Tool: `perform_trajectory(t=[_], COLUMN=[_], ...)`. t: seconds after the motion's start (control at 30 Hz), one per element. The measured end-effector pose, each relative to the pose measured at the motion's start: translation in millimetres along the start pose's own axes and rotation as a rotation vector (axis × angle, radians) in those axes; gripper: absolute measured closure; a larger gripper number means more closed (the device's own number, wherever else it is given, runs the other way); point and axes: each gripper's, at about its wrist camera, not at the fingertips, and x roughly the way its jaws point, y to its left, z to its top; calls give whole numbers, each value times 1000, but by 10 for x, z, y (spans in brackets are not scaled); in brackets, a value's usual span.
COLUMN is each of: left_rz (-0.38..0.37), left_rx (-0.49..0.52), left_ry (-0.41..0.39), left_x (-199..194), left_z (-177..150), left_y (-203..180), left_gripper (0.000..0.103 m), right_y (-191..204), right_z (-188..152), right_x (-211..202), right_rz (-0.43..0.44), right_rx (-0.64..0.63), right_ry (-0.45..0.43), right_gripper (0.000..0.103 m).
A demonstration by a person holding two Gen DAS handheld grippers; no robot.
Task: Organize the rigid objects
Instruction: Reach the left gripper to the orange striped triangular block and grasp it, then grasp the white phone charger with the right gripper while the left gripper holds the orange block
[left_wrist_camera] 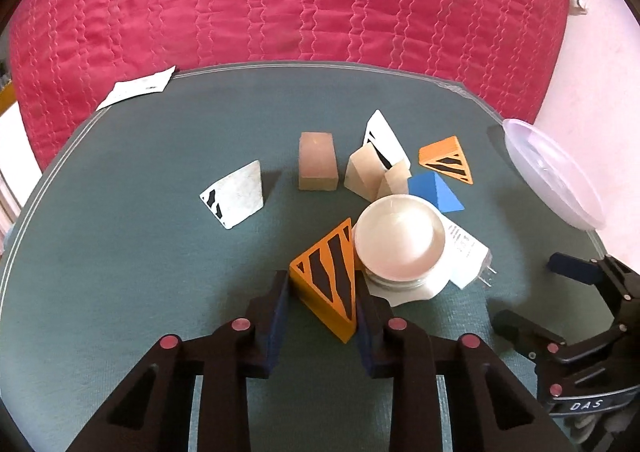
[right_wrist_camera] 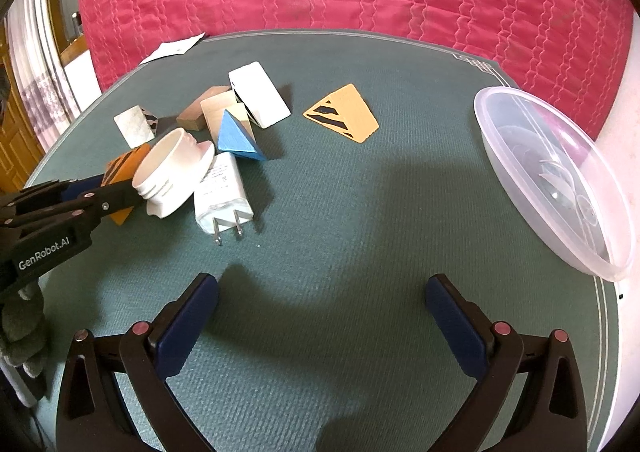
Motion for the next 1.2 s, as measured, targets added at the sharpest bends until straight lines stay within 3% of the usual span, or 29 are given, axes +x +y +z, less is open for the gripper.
perform_trajectory(t=[0.4,0.57,0.73,0.87,1.03,1.17,1.2], left_rz=[38,65,87,88,85,81,81], left_rx=[8,-40,-66,-63,-69,-70,-70], left_ry=[-58,-71,-59,-67,-64,-67,-67], left_x=[-165,-215,-176,-189,-180,-193,-196], left_z=[-32,-7,-16,-19,-19,-18,-21], left_y=[23,173,241,235,249,259,256], left_gripper=[72,72,72,72,72,72,72], right_y=[9,148,376,465,460,464,445], right_z=[-22,-7,93,209,315,279,251], right_x=[-72,-82,-6,160,252,222,202], right_rz=[33,69,38,9,50,49,52], right_rx=[3,-36,-121,-147,-112,-108,-102], right_ry=[-51,-53,-49,-30,-31,-49,-49], right_gripper=[21,23,26,40,47,67,67])
